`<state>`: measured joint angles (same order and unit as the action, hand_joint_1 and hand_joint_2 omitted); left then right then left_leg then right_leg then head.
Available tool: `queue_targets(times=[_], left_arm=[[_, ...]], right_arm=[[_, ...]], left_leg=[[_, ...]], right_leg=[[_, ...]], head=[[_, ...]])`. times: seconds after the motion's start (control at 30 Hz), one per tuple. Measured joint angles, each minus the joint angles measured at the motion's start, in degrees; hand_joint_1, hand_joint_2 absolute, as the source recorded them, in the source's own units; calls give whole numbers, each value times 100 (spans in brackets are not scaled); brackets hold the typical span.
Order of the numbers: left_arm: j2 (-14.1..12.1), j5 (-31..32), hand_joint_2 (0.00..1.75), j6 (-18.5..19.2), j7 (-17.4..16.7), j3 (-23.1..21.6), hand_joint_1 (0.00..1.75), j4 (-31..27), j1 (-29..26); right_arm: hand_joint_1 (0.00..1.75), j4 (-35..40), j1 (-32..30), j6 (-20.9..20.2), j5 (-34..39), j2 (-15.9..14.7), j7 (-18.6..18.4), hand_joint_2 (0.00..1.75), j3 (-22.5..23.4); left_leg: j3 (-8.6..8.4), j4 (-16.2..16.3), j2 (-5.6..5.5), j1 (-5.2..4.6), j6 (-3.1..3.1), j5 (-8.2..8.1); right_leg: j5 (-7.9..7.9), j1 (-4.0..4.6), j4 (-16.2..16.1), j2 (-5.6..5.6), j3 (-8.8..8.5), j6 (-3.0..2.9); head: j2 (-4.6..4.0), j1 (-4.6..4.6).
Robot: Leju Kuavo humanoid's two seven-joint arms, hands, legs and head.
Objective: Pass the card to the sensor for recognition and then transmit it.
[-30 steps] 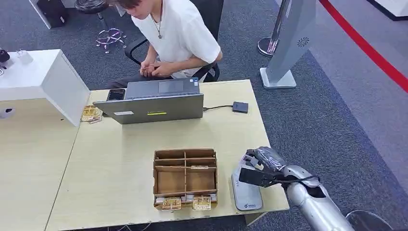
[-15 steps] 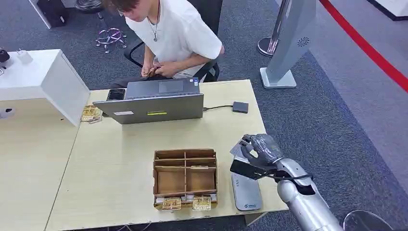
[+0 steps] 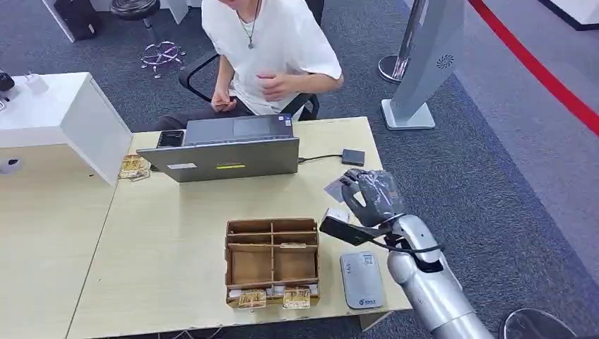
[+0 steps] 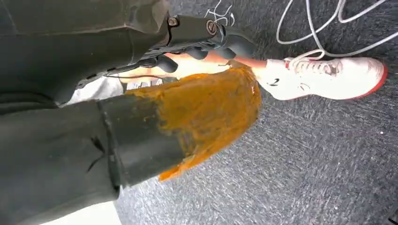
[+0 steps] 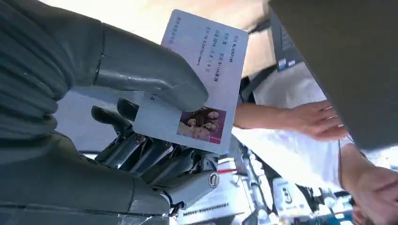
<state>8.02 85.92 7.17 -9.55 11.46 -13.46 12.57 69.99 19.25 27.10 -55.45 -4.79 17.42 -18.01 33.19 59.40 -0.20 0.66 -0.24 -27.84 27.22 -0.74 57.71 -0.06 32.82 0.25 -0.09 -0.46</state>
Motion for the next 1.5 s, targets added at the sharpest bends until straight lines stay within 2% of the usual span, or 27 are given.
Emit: queue_targets(times=[0.5,0.63,0.73,0.77,0.8,0.83,0.87,1.1,1.27,1.4,1.5], left_arm=[[85,164,0,120,57,-232,0,0,64],[105,214,0,144,70,-313,0,0,78],[123,271,0,181,103,-357,0,0,86],[133,280,0,190,105,-367,0,0,90],[136,295,0,197,107,-387,0,0,93],[140,310,0,210,112,-409,0,0,96],[140,324,0,225,120,-424,0,0,99],[142,389,0,251,168,-538,0,0,114],[140,391,0,289,186,-623,0,0,128],[133,391,0,297,205,-684,0,0,128],[125,391,0,297,227,-706,0,0,128]], right_arm=[[175,-74,483,881,-837,278,-492,175,-247],[175,-114,604,1189,-1453,356,-682,175,-269],[175,-96,637,1227,-1858,435,-704,175,-234],[155,-96,643,1231,-1947,459,-704,175,-219],[10,-96,647,1233,-2016,477,-704,175,-205],[10,-98,649,1233,-2066,496,-704,175,-190],[0,-98,650,1233,-2105,514,-706,175,-177],[0,-133,659,1233,-2063,584,-643,175,-61],[0,-203,658,1194,-1104,597,-403,175,-55],[0,-107,599,883,-413,588,-247,175,-88],[0,59,492,546,138,564,29,175,-107]], left_leg=[[0,0,0,0,0,0],[0,0,0,0,0,0],[-1,0,0,0,0,0],[-1,0,0,0,0,0],[0,0,0,0,0,0],[0,0,-1,0,0,0],[0,0,0,0,0,0],[0,1,0,0,0,0],[-1,1,0,0,0,0],[-1,1,0,0,0,0],[0,1,-1,0,0,0]], right_leg=[[0,0,1,0,0,0],[0,0,1,0,1,0],[0,0,1,0,1,0],[0,0,1,0,1,0],[0,0,1,0,1,0],[0,0,1,0,1,0],[0,0,1,0,1,0],[0,0,0,0,1,0],[0,0,0,0,1,0],[0,0,0,1,3,0],[0,0,0,0,4,0]], head=[[0,2],[0,2],[0,0],[0,2],[0,2],[0,2],[0,2],[0,2],[0,2],[0,0],[0,2]])
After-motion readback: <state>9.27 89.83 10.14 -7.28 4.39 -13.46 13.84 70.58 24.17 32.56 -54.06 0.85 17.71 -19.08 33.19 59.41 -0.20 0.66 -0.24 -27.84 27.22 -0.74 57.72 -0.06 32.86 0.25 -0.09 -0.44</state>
